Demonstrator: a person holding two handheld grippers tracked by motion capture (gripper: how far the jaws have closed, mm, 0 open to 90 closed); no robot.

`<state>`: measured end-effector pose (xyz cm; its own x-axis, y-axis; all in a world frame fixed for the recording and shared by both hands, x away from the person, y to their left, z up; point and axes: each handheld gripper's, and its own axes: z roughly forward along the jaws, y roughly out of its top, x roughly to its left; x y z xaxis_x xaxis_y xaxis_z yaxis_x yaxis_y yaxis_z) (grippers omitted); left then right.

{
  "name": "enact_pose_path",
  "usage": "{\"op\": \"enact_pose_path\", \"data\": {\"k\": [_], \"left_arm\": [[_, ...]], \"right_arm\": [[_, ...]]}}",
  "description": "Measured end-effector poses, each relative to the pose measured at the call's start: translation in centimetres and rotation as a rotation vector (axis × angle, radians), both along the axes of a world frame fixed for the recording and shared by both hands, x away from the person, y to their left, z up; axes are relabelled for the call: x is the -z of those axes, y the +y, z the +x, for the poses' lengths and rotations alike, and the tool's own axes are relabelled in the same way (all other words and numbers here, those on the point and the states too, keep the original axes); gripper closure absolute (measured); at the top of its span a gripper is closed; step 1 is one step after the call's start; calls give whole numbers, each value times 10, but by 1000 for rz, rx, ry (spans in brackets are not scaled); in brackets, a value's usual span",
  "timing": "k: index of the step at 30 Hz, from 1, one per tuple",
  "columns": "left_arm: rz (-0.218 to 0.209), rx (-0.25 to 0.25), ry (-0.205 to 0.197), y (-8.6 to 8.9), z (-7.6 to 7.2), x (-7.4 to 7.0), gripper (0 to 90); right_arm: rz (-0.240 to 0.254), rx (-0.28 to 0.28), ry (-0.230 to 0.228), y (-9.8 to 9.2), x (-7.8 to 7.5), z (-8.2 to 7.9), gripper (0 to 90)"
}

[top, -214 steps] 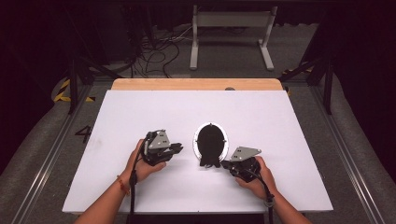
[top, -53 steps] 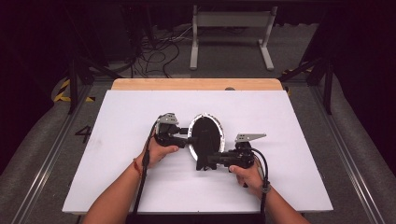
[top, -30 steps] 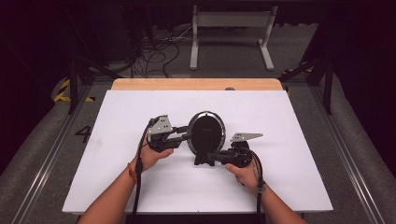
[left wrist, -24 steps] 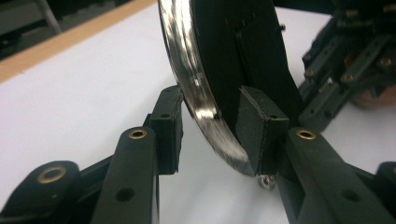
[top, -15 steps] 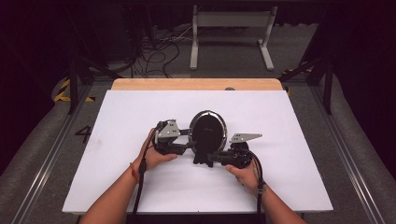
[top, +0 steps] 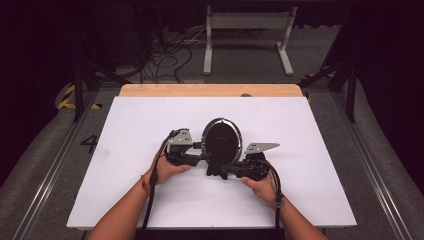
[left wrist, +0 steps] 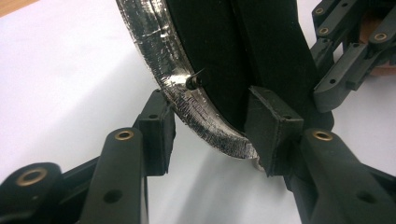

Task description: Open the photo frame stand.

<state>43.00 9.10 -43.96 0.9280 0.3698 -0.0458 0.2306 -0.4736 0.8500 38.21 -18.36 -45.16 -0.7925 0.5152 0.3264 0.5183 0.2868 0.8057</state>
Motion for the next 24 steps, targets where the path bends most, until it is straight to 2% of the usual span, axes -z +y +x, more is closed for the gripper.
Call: {"op": "enact_pose_path", "data": {"k": [7, 9, 11, 16, 19, 20, 21, 22, 23, 24], "left_arm": [[-9, -37, -51, 0, -5, -5, 635], [-16, -51, -54, 1, -5, -5, 648], [-21, -61, -55, 2, -5, -5, 662], [3, -59, -102, 3, -10, -8, 675], [8, -85, -135, 11, -15, -9, 738], [3, -95, -138, 14, -15, -9, 779], [-22, -83, -113, 17, -13, -9, 800], [-44, -70, -98, 19, -12, -8, 779], [-57, -78, -104, 19, -11, -8, 755], [-51, -91, -110, 18, -10, -8, 688]], "right_arm": [[-20, 29, -2, -2, 2, 3, 814], [-31, 35, -14, 1, 1, 2, 814], [-22, 37, -6, 0, 1, 3, 814], [-44, 25, -14, 2, 0, 1, 823], [-45, 13, -16, 4, 0, 1, 829], [-41, 12, -15, 3, 0, 1, 828], [-39, 11, -15, 3, 0, 1, 828], [-42, 11, -17, 3, 0, 1, 830], [-44, 11, -17, 4, 0, 1, 836], [-49, 11, -14, 5, 0, 1, 834]]}}
